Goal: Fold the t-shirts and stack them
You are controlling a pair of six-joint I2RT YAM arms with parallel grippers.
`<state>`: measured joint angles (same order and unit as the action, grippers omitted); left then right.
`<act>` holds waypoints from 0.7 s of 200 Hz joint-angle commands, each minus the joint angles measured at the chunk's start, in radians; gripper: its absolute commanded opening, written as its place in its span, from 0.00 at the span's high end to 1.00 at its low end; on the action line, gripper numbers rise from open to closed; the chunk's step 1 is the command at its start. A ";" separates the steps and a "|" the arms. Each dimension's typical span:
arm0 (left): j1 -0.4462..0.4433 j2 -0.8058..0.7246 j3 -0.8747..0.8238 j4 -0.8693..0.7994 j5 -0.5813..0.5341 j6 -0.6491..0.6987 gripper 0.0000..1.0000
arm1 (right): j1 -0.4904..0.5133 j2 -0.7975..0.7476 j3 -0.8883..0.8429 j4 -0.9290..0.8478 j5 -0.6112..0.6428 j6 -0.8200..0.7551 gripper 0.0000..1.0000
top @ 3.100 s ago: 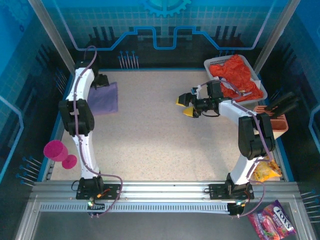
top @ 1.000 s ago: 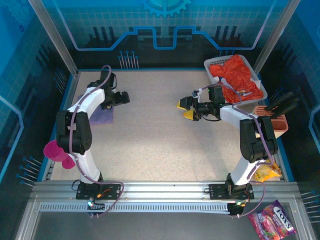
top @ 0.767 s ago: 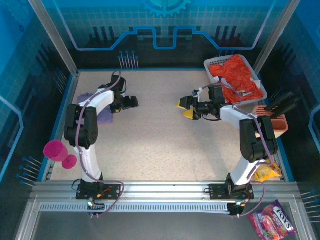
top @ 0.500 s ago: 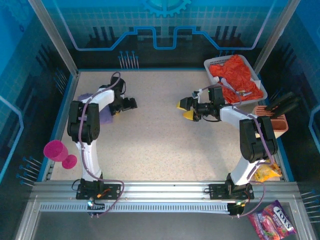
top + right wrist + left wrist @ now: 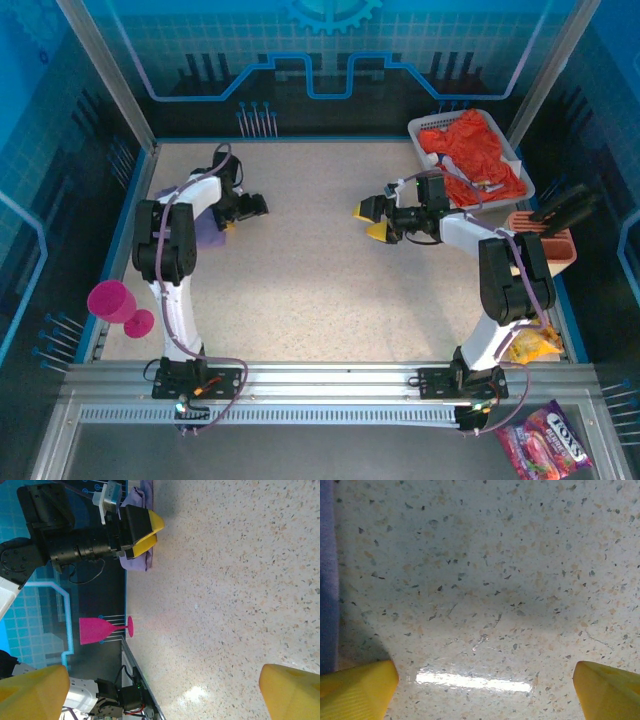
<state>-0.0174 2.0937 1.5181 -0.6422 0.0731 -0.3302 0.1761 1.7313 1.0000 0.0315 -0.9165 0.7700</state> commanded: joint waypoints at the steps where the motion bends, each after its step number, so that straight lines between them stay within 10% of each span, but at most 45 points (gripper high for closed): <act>1: 0.059 -0.003 -0.013 -0.047 -0.039 0.041 0.08 | 0.000 -0.016 0.004 0.009 -0.023 0.003 0.02; 140: 0.099 -0.019 0.064 -0.100 -0.060 0.082 0.09 | 0.003 -0.015 0.012 -0.002 -0.030 -0.001 0.02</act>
<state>0.0715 2.0937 1.5326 -0.6945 0.0433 -0.2779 0.1761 1.7313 1.0004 0.0311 -0.9215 0.7696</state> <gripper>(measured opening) 0.914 0.981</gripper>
